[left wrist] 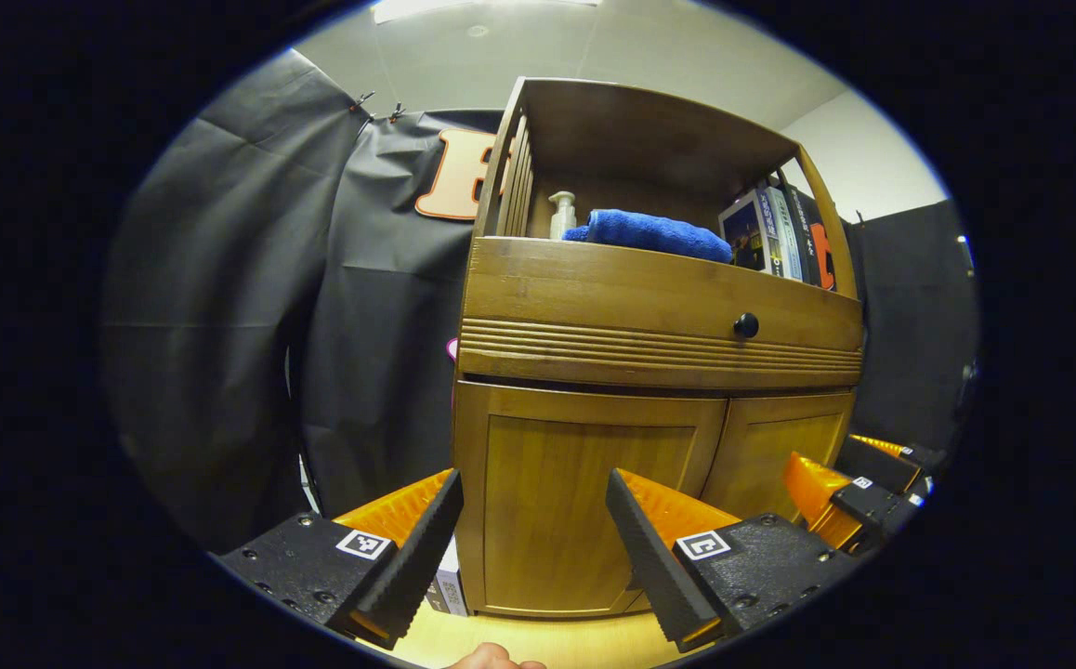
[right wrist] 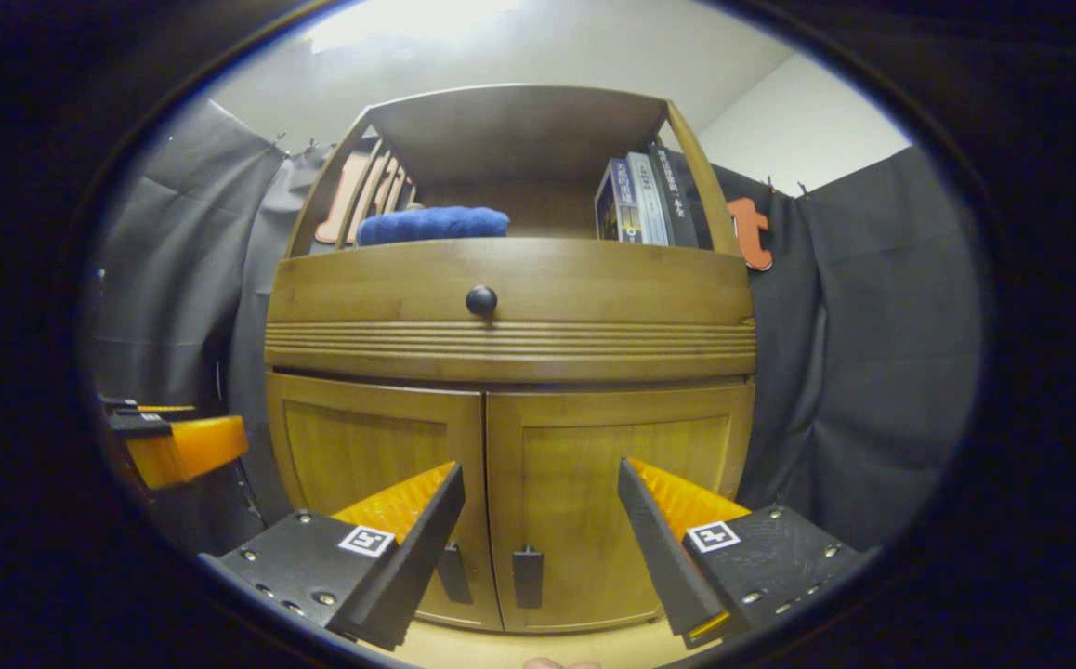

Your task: Open the right door of the double-door shoe cabinet with the right hand, and open the left door with the left hand.

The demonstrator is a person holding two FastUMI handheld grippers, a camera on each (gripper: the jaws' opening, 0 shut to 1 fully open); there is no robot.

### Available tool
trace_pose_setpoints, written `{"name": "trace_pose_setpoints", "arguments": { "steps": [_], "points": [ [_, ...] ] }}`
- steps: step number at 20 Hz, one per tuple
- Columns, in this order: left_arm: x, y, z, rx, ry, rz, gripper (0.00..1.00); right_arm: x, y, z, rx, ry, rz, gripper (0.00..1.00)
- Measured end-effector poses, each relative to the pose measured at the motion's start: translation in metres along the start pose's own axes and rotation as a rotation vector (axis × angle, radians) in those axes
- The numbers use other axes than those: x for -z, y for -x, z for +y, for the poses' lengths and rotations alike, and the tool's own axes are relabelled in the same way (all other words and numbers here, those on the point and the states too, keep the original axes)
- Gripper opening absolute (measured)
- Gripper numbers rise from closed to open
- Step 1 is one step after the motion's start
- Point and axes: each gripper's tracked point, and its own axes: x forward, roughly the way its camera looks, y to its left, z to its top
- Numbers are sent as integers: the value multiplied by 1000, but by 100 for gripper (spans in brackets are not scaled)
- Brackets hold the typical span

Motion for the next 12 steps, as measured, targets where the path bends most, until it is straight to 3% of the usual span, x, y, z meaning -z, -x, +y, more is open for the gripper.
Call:
{"name": "trace_pose_setpoints", "arguments": {
  "steps": [7, 8, 10, 12],
  "points": [
    [4, 0, 29, -63, -9, 10, 92, 81, -33, 2, 8, 16, 161, 97],
    [4, 1, 34, -75, -12, 11, 92, 90, -39, 1, 13, 17, 186, 87],
    [5, -2, 45, -100, -21, 9, 92, 119, -50, 7, -2, 19, 246, 81],
    [6, -4, 54, -123, -32, 9, 92, 133, -54, 7, 5, 16, 284, 63]
  ]
}}
